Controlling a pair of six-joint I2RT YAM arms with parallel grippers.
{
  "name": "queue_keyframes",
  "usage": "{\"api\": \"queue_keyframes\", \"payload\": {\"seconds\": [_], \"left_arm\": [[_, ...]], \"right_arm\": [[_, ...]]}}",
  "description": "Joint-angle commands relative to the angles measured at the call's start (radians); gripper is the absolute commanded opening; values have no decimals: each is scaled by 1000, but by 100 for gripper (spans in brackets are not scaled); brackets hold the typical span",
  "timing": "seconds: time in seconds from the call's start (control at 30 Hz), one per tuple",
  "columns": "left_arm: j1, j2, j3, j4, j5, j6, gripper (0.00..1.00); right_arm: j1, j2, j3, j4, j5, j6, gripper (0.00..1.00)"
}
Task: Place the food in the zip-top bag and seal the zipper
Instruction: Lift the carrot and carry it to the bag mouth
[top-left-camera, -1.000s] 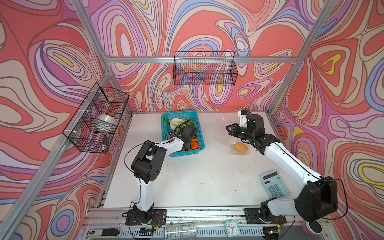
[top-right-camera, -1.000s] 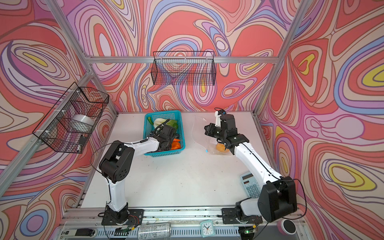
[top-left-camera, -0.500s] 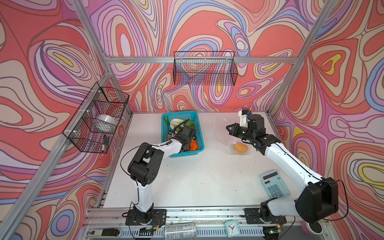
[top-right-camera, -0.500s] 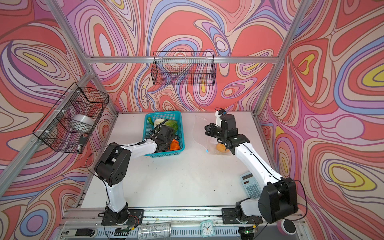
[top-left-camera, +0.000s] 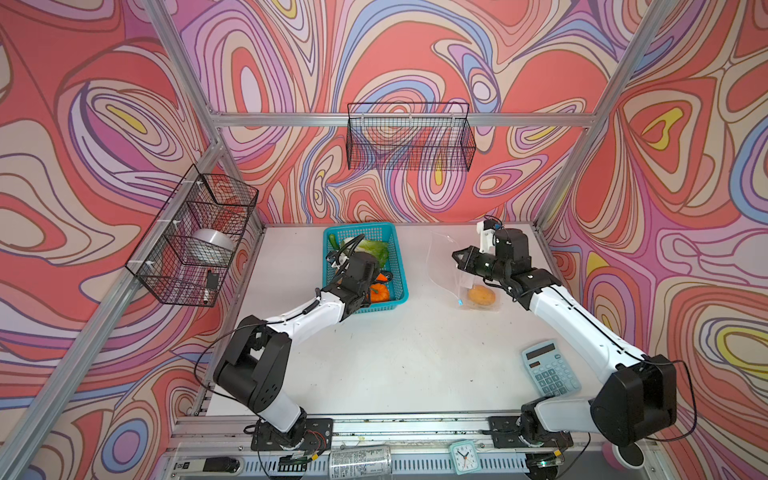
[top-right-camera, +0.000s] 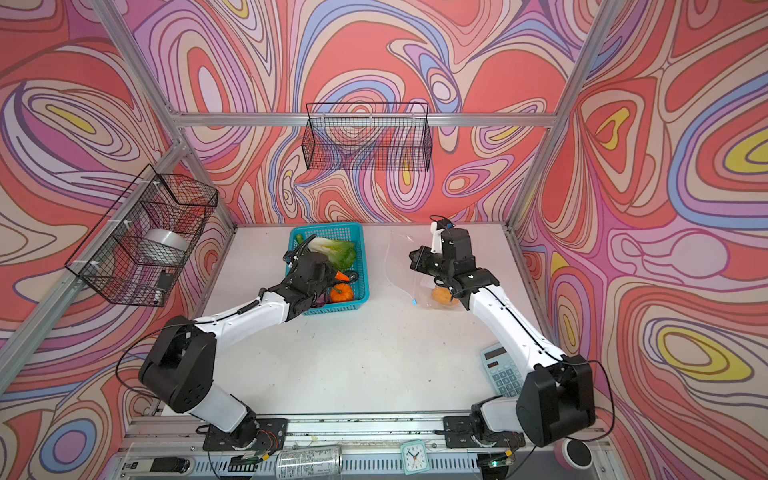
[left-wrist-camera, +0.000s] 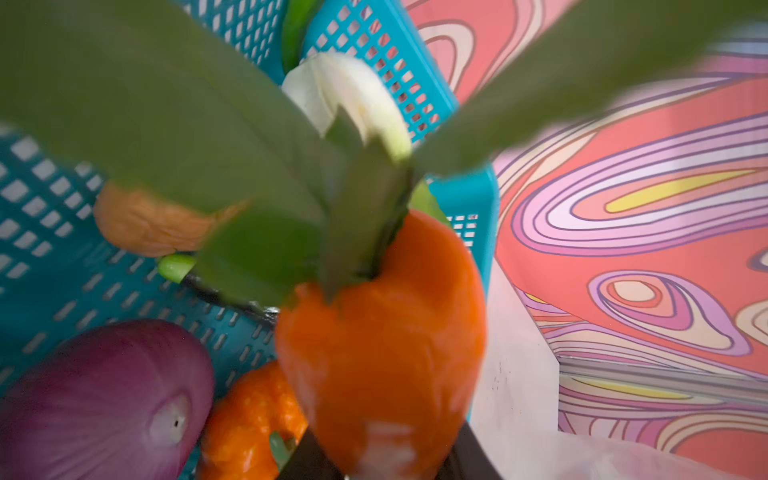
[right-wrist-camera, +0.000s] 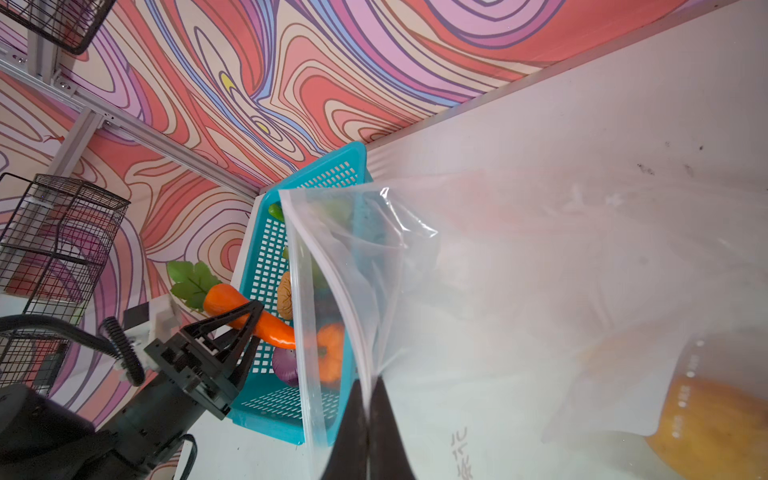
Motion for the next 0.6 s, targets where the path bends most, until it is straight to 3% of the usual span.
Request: {"api": "queue_keyframes", "payload": {"seconds": [0.0,0.07,0.2,0.37,0.57], "left_arm": [[-4,-68,15,44,14,163,22],[-4,-88,31,88,77,254,21],[-5,-95,100,164,348,422,21],[-8,-69,181,209,624,464,20],[-87,-6,276,189,725,506,12]], "right_arm": [[4,9,11,12,-8,3,0],[5,10,13,14,-9,3,0],[4,15,17,10,-9,2,0],[4,14,17,13,-9,2,0],[5,12,17,12,-8,0,0]]}}
